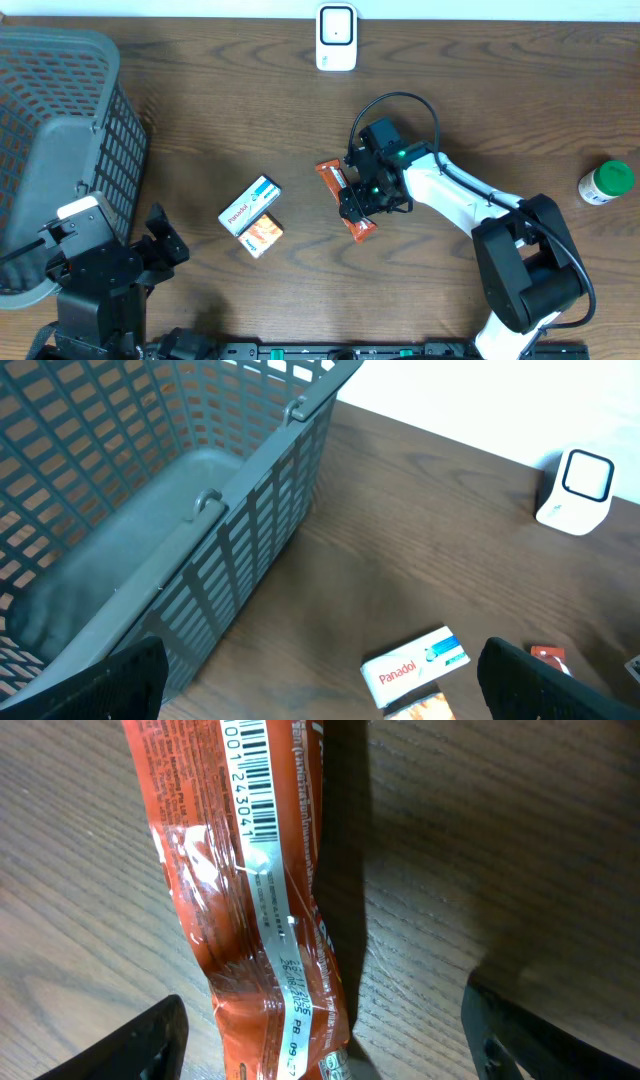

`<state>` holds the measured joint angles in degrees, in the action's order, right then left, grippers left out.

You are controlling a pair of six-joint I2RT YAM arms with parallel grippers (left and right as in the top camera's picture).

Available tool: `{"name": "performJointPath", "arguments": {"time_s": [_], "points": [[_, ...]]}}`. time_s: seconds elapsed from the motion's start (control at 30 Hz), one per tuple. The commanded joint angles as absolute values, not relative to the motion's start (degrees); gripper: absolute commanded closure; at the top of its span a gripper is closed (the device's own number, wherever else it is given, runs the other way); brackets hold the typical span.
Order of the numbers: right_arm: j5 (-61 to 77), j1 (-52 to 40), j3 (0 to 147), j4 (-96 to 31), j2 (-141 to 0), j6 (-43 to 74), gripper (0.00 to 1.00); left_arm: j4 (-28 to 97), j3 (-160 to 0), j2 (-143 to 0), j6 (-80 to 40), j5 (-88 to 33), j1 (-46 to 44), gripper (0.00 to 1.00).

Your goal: Scan the item barcode

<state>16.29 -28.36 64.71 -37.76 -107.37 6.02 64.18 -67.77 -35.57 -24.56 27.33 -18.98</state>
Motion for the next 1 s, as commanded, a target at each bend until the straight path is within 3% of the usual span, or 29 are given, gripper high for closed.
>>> {"name": "performJointPath", "arguments": {"time_s": [0.0, 0.43, 0.57, 0.6, 0.8, 0.9, 0.97], "points": [[18.9, -28.6, 62.5, -37.5, -108.0, 6.2, 0.19, 64.3, -68.5, -35.5, -24.2, 27.7, -19.0, 0.02], [15.9, -30.9, 62.5, -36.7, -110.6, 8.3, 0.26, 64.3, -68.5, -35.5, -24.2, 27.7, -19.0, 0.02], [15.9, -31.0, 62.5, -36.2, -114.0, 8.9, 0.33, 64.3, -68.5, -35.5, -24.2, 27.7, -19.0, 0.02], [15.9, -31.0, 62.5, -36.1, -114.8, 9.0, 0.36, 64.3, -68.5, -35.5, -24.2, 27.7, -19.0, 0.02], [16.2, -30.7, 62.5, -36.2, -117.2, 9.2, 0.81, 64.3, -68.5, -35.5, -24.2, 27.7, -19.0, 0.02], [16.2, -30.7, 62.5, -36.4, -117.2, 9.2, 0.95, 64.3, -68.5, -35.5, -24.2, 27.7, -19.0, 0.02], [16.2, -30.7, 62.5, -36.5, -117.2, 9.2, 0.99, 64.3, -68.5, -35.5, -24.2, 27.7, -19.0, 0.02]]}}
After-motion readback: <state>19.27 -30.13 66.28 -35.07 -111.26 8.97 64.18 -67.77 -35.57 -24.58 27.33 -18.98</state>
